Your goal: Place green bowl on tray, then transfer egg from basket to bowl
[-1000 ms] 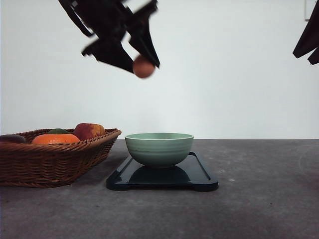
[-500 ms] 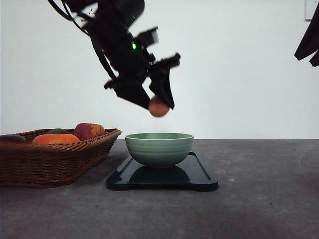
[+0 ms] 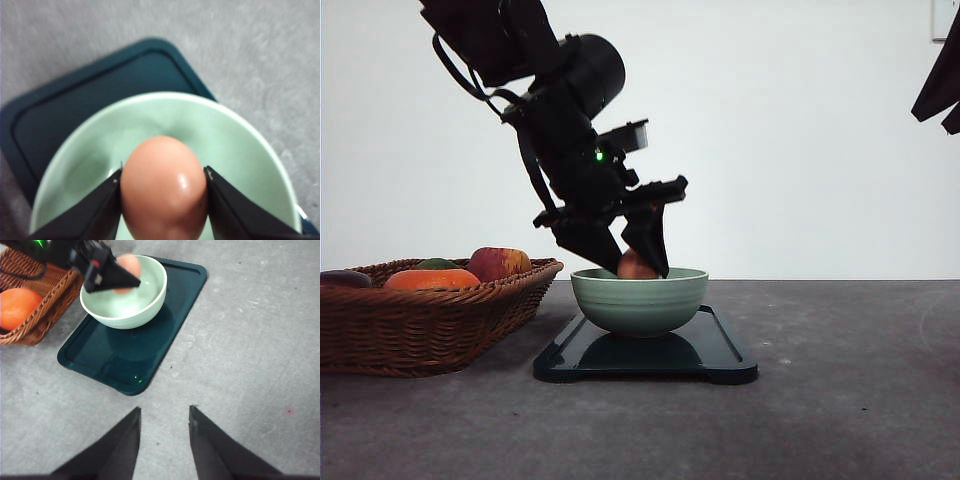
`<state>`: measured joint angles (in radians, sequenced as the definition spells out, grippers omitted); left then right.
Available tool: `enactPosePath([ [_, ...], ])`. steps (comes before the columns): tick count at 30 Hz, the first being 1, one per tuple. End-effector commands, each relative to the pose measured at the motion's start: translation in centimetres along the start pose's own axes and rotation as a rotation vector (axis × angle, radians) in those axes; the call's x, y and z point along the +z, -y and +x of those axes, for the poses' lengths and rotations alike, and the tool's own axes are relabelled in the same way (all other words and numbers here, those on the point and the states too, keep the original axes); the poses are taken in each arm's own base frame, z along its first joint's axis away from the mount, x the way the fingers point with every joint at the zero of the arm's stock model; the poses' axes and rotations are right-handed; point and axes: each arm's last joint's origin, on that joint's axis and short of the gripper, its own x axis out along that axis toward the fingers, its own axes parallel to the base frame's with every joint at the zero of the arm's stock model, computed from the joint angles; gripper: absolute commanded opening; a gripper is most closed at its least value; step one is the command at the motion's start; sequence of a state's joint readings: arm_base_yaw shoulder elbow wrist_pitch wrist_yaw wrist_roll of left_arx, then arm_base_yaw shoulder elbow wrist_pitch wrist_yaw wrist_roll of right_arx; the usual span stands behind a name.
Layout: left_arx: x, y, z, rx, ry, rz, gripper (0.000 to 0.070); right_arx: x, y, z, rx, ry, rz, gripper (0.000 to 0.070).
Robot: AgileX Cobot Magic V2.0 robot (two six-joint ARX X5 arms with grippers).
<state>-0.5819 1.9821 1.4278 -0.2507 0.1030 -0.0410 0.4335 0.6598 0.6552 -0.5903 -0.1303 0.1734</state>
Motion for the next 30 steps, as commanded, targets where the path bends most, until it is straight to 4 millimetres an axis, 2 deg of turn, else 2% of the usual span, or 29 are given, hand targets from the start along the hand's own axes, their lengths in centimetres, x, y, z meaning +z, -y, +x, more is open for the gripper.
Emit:
enactPosePath([
  [1,0.2,0.3,0.9,-0.004,0.005,0.018,0.0228,0.2,-0.1,0.0,0.005,0.004,0.006,0.0187],
  [30,-0.8,0.0,2.3,0.021,-0.038,0.017,0.0228,-0.1,-0.1,0.0,0.0,-0.025,0.01,0.0187],
])
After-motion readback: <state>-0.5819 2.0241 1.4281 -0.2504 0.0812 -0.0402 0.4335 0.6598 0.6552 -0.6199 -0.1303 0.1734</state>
